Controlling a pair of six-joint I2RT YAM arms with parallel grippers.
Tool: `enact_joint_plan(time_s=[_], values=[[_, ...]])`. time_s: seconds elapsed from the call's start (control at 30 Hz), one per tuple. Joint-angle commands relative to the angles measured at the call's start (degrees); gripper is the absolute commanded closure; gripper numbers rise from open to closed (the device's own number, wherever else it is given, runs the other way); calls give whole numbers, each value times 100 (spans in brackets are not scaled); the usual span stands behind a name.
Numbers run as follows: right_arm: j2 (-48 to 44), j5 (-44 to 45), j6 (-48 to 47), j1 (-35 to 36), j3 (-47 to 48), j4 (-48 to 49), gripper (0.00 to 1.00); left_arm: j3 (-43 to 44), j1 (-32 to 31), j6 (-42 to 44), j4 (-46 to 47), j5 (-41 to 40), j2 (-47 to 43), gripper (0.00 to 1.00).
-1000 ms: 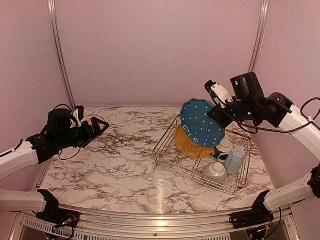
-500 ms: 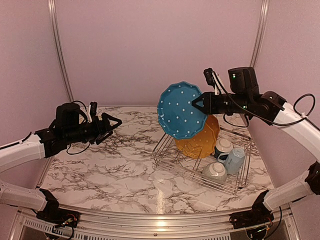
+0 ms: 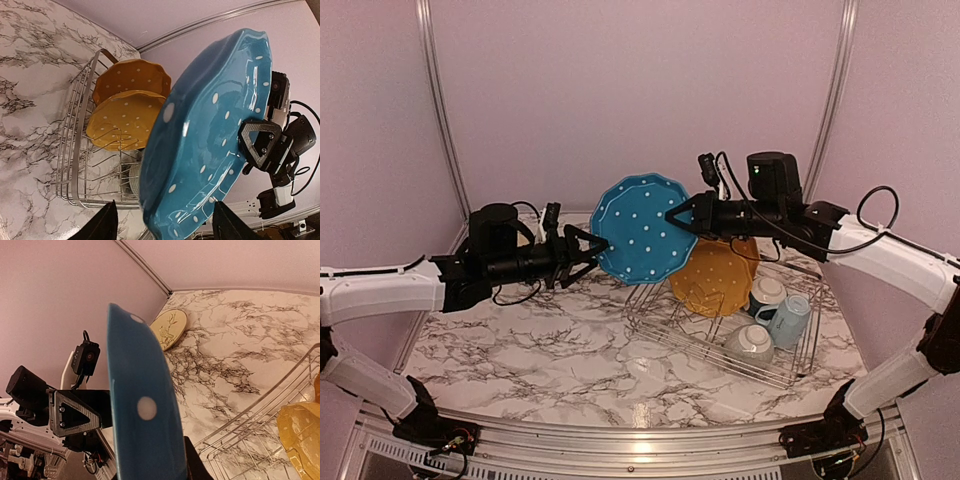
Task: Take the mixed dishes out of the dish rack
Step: Pass from the right arm to the left
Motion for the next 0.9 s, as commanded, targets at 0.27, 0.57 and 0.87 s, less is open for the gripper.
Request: enact_joint_plan(time_s=[0.27, 0.57, 0.87], values=[[-623, -242, 545, 10, -336, 1563, 100, 316, -338, -604, 1286, 276, 672, 66], [-690, -249, 587, 14, -448, 1725, 100, -75, -340, -830, 2072, 237, 458, 70], [-632, -533, 842, -4, -538, 2043, 100, -40, -343, -861, 2452, 279, 518, 61]])
